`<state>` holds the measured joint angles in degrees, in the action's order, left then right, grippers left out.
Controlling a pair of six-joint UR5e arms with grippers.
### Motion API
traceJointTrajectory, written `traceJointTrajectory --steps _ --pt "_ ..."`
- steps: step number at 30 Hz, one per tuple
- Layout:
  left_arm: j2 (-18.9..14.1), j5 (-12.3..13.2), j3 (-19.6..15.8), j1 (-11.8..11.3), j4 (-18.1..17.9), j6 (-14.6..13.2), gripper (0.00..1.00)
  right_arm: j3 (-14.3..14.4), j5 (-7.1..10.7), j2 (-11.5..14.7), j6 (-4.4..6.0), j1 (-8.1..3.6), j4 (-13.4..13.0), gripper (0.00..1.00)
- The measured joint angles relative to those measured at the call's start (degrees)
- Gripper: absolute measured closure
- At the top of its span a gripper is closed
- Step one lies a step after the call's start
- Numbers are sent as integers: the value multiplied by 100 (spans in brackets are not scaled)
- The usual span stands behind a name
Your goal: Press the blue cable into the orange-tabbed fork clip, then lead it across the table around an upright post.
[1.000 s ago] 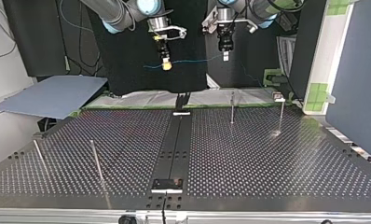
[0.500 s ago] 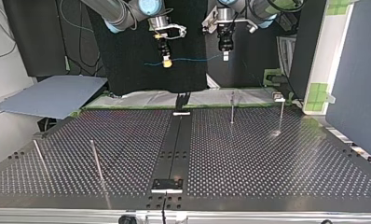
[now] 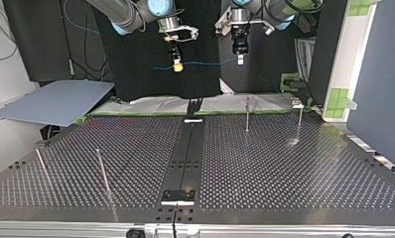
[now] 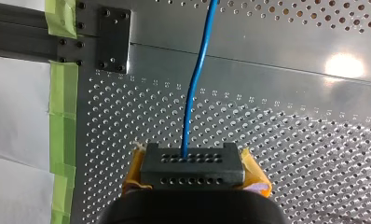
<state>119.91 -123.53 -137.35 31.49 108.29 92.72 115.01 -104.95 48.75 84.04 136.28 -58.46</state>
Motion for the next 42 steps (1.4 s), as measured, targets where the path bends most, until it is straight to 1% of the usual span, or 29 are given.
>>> traceJointTrajectory --steps 7,10,12,15,18,19,21,26,29,31,33,36,38,42 --pt "31 25 -33 -27 -33 28 100 -2 -2 -3 -1 2 2 100" --pt "11 18 -144 -73 -140 66 100 -63 -63 4 17 57 62 100" --pt "-45 -21 -224 -91 -182 45 100 -149 -149 69 83 96 149 100" --pt "-171 -3 -350 -122 -136 58 100 -304 -304 213 210 111 304 100" --pt "-333 90 -412 -146 4 178 100 -484 -447 389 311 95 483 100" --pt "-402 110 -423 -154 68 242 100 -537 -455 443 334 91 539 100" --pt "-501 125 -436 -169 167 335 100 -636 -432 562 374 84 657 100" --pt "-765 123 -520 -245 425 589 100 -710 -382 818 406 78 886 100" --pt "-912 167 -534 -297 558 671 100 -717 -291 976 463 64 875 100" --pt "-1018 194 -523 -335 593 697 100 -719 -190 1090 511 58 811 100" --pt "-1120 201 -495 -373 597 706 100 -720 -82 1148 561 54 734 100" --pt "-1211 202 -440 -436 575 712 100 -720 18 1097 599 44 607 100" --pt "-1183 209 -397 -489 537 723 100 -720 51 1022 616 37 514 100" --pt "-1046 310 -333 -612 498 747 100 -742 97 810 701 12 275 100"
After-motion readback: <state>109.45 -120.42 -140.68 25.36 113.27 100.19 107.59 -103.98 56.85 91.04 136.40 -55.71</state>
